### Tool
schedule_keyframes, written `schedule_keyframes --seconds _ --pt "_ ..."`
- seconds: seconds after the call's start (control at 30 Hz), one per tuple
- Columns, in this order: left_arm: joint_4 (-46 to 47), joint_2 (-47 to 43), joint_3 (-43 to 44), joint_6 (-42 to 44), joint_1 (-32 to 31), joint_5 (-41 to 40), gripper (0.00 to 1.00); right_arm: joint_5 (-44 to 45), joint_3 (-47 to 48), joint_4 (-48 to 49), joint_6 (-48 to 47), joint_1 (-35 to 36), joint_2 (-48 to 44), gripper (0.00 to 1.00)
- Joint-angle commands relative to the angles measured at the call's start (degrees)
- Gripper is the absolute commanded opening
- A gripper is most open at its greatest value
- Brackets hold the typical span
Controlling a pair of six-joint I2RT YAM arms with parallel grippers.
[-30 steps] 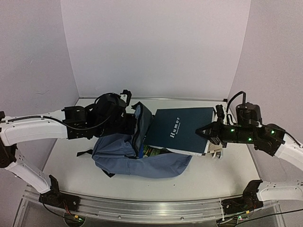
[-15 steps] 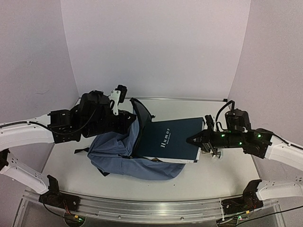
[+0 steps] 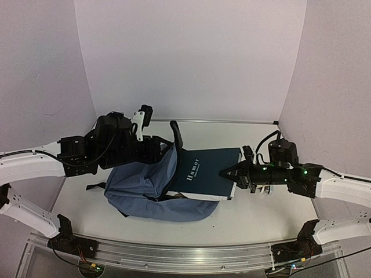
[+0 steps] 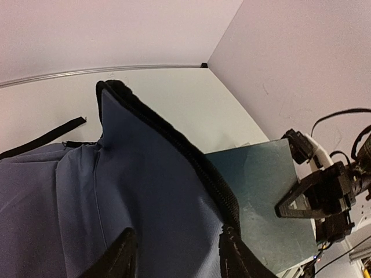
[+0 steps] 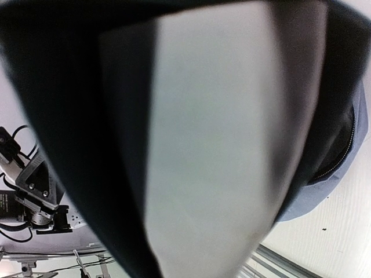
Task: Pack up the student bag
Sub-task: Place the book in the student bag.
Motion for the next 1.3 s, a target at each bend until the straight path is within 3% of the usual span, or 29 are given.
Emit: schedule_keyframes --seconds 0.0,0.17,0.37,0.4,0.43,0.5,0.57,0.63,0.87,1.27 --pt "1.93 -0.63 0.67 -2.54 0.65 1.64 0.71 -2.44 4.94 10.33 -1.04 2.33 0.77 0.0" --pt "-2.11 4.32 4.9 -3.22 1.23 3.79 0.97 -0.95 6.46 10.33 -2.49 4.03 2.29 0.0" --pt "-6.76 11.69 11.84 -2.16 1.21 4.28 0.99 -0.22 7.2 10.27 -3.53 4.74 3.28 0.0" --pt "-8.65 12.82 13.14 -2.4 1.21 2.51 0.94 -0.04 7.25 10.24 -3.67 4.86 3.29 0.0" --pt "-10.73 13.79 14.43 -3.05 1.21 0.64 0.82 0.22 7.26 10.24 -3.81 4.92 3.24 0.0" --pt "-12.78 14.43 15.34 -4.15 1.23 -1.73 0.55 0.61 7.16 10.24 -3.9 5.02 3.08 0.0" --pt "-11.29 13.45 14.68 -3.94 1.2 -2.05 0.21 0.77 7.05 10.24 -3.82 5.05 2.99 0.0" --pt "-9.31 12.0 14.06 -2.05 1.22 -1.0 0.03 0.99 6.69 10.21 -3.44 5.05 3.0 0.0" --pt "-2.35 4.44 13.12 6.33 1.25 3.71 0.0 3.62 3.41 9.63 -0.64 5.05 3.75 0.0" --pt "3.21 0.54 11.17 3.61 5.97 15.15 0.0 0.71 5.18 12.52 0.09 5.15 7.08 0.0"
